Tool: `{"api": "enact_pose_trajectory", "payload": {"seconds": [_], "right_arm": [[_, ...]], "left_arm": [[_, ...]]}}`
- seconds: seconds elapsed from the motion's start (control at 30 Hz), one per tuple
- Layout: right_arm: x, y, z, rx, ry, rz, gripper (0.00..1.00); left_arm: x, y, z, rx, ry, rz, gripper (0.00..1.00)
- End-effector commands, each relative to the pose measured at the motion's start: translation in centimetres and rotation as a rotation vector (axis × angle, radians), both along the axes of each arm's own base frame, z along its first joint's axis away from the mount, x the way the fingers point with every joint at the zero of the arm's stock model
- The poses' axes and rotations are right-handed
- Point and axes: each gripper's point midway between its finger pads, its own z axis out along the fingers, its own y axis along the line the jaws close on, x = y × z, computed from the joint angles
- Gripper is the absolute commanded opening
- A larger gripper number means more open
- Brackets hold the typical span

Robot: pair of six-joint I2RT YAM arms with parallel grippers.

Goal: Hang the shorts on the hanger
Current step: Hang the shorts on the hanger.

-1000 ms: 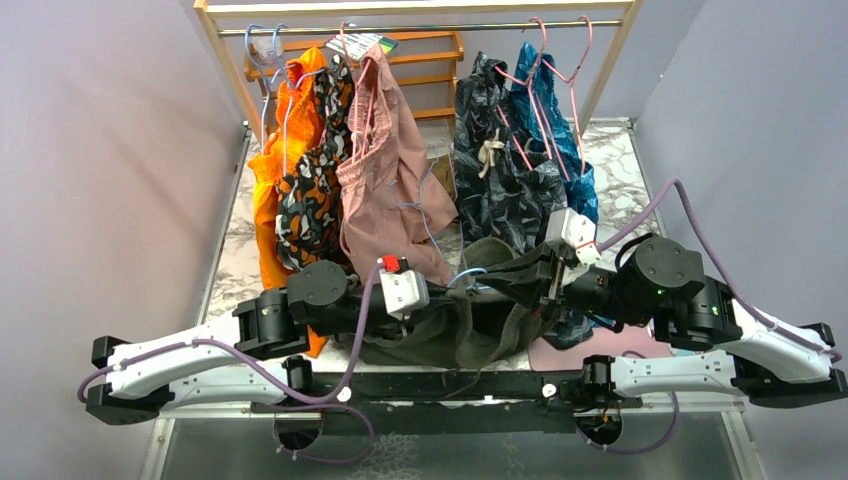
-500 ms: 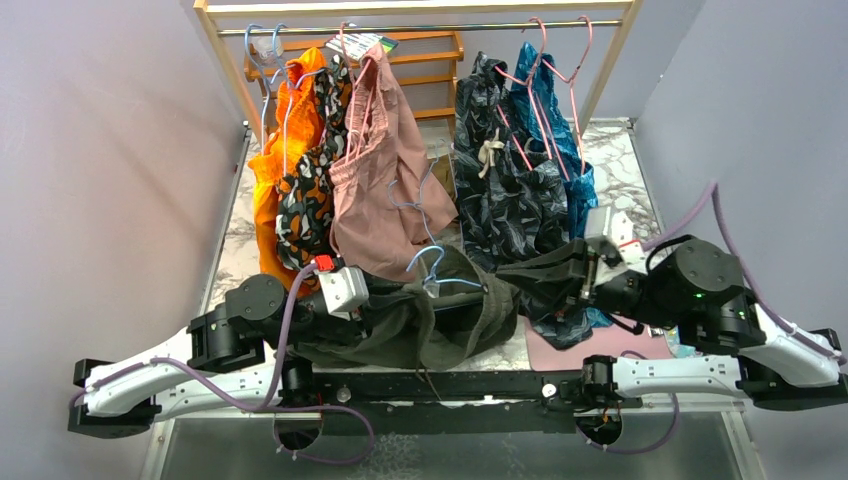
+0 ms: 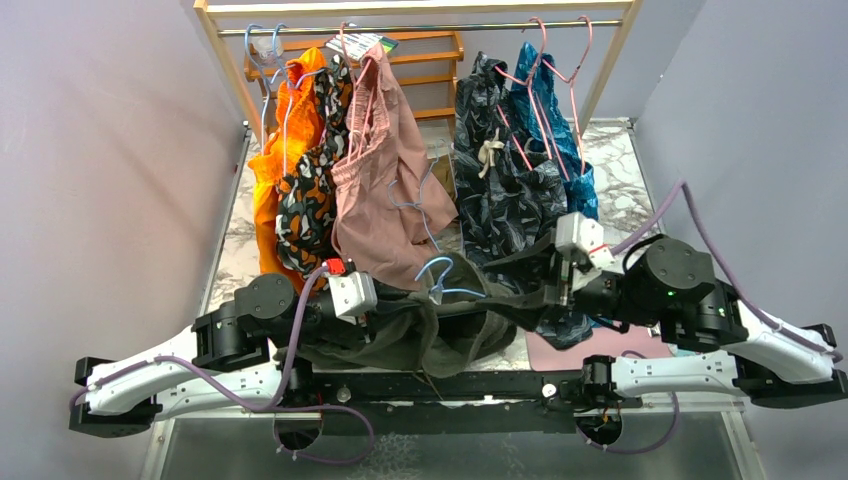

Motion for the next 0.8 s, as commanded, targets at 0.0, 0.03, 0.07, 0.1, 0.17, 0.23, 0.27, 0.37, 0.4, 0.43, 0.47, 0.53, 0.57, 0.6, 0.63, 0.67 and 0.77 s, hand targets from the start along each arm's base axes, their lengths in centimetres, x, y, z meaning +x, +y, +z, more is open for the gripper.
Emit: {"api": "enact_pose_trajectory", "payload": {"seconds": [0.0, 0.03, 0.07, 0.1, 0.17, 0.23, 0.27, 0.37, 0.4, 0.43, 0.47, 0.53, 0.57, 0.6, 0.63, 0.67, 0.77], "right_arm": [[-1.9, 1.8, -1.4, -0.045, 0.009, 0.124, 0.56], [-2.2, 2.1, -1.3, -0.046, 0.008, 0.144, 0.57], [-2.4, 2.4, -1.4, -0.050, 0.007, 0.161, 0.57], [-2.6, 2.7, -1.4, -0.054, 0.006, 0.174, 0.57], [-3.0, 3.3, -1.4, -0.060, 0.003, 0.204, 0.57], [-3.4, 3.8, -1.4, -0.064, 0.006, 0.234, 0.56], [-3.6, 4.1, -1.5, -0.067, 0.008, 0.245, 0.55], [-3.7, 5.0, -1.5, -0.070, 0.018, 0.258, 0.49], [-3.8, 5.3, -1.5, -0.062, 0.023, 0.264, 0.47], [-3.8, 5.5, -1.3, -0.050, 0.026, 0.267, 0.46], [-3.7, 5.7, -1.2, -0.041, 0.028, 0.265, 0.44], [-3.6, 6.1, -1.0, -0.028, 0.035, 0.255, 0.39], [-3.4, 6.3, -1.0, -0.026, 0.038, 0.249, 0.36], [-3.3, 6.4, -1.0, -0.025, 0.039, 0.246, 0.33], [-3.2, 6.5, -1.0, -0.024, 0.040, 0.242, 0.30], [-3.2, 6.7, -1.1, -0.026, 0.041, 0.242, 0.25], [-3.2, 7.0, -1.2, -0.029, 0.045, 0.245, 0.21]], "left_arm": [[-2.4, 0.1, 3.0, -0.097, -0.012, -0.130, 0.00], [-2.8, 0.2, 3.3, -0.107, -0.010, -0.145, 0.00], [-3.0, 0.3, 3.4, -0.115, -0.009, -0.158, 0.00], [-3.3, 0.4, 3.7, -0.126, -0.005, -0.169, 0.00], [-3.7, 0.7, 4.2, -0.145, -0.009, -0.187, 0.00], [-3.9, 1.0, 4.7, -0.162, -0.012, -0.195, 0.00], [-4.0, 1.1, 4.9, -0.169, -0.014, -0.199, 0.00], [-4.2, 1.2, 5.3, -0.185, -0.020, -0.206, 0.00], [-4.2, 1.2, 5.4, -0.184, -0.021, -0.207, 0.00], [-4.2, 1.2, 5.4, -0.184, -0.023, -0.209, 0.00], [-4.2, 1.2, 5.3, -0.183, -0.024, -0.211, 0.00], [-4.4, 1.1, 5.4, -0.183, -0.025, -0.218, 0.00], [-4.4, 1.1, 5.4, -0.184, -0.025, -0.220, 0.00], [-4.4, 1.1, 5.5, -0.187, -0.027, -0.223, 0.00], [-4.5, 1.2, 5.6, -0.189, -0.028, -0.225, 0.00], [-4.5, 1.2, 5.7, -0.192, -0.029, -0.226, 0.00], [-4.6, 1.3, 6.0, -0.198, -0.030, -0.231, 0.00]]}}
